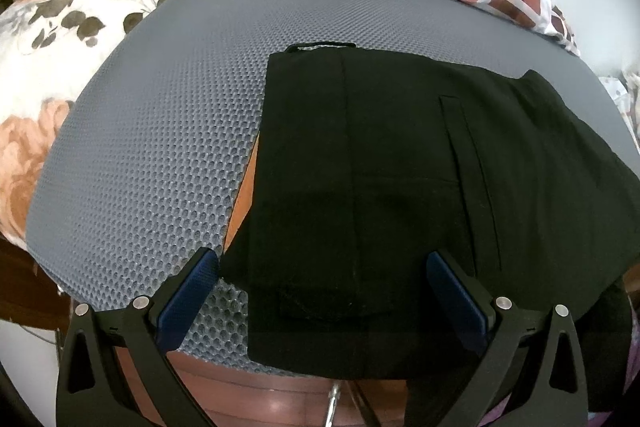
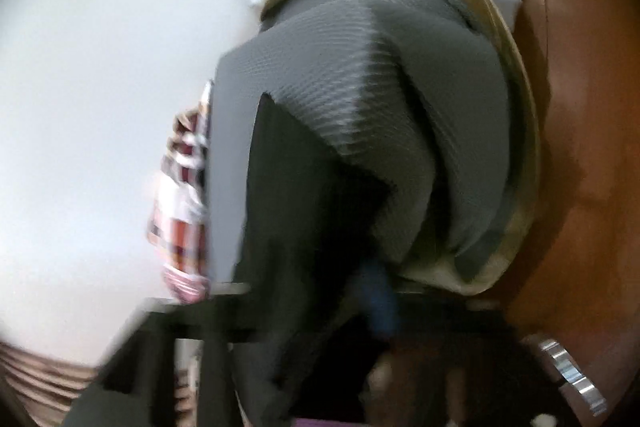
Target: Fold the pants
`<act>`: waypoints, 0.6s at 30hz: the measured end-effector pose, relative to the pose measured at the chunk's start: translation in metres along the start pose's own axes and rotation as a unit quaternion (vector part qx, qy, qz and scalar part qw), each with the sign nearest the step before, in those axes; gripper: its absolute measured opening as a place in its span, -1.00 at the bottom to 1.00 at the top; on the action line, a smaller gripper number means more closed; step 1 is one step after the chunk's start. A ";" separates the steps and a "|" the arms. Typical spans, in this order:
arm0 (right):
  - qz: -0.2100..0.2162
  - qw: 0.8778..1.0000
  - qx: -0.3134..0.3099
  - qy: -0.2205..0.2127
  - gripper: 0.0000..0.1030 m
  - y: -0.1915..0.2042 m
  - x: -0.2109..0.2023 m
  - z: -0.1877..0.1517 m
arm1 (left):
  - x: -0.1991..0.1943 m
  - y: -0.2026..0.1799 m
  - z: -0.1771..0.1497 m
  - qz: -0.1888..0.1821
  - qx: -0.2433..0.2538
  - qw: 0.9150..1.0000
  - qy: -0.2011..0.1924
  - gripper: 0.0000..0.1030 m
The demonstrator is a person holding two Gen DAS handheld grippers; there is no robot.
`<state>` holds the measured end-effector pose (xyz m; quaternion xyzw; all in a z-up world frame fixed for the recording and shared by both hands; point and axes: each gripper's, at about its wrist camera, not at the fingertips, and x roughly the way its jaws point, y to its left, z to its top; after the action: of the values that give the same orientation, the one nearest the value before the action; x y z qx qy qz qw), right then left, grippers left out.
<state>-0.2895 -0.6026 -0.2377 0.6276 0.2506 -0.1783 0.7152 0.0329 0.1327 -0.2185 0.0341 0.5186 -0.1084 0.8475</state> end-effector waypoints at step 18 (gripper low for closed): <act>0.049 0.996 -0.066 -0.027 -0.70 0.081 0.060 0.073 | 0.016 -0.046 0.038 0.058 0.042 0.996 -0.050 1.00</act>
<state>-0.1849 -0.6593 -0.2007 0.5852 0.2118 -0.1431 0.7695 0.0629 0.0793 -0.2123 0.0946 0.4679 -0.0825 0.8748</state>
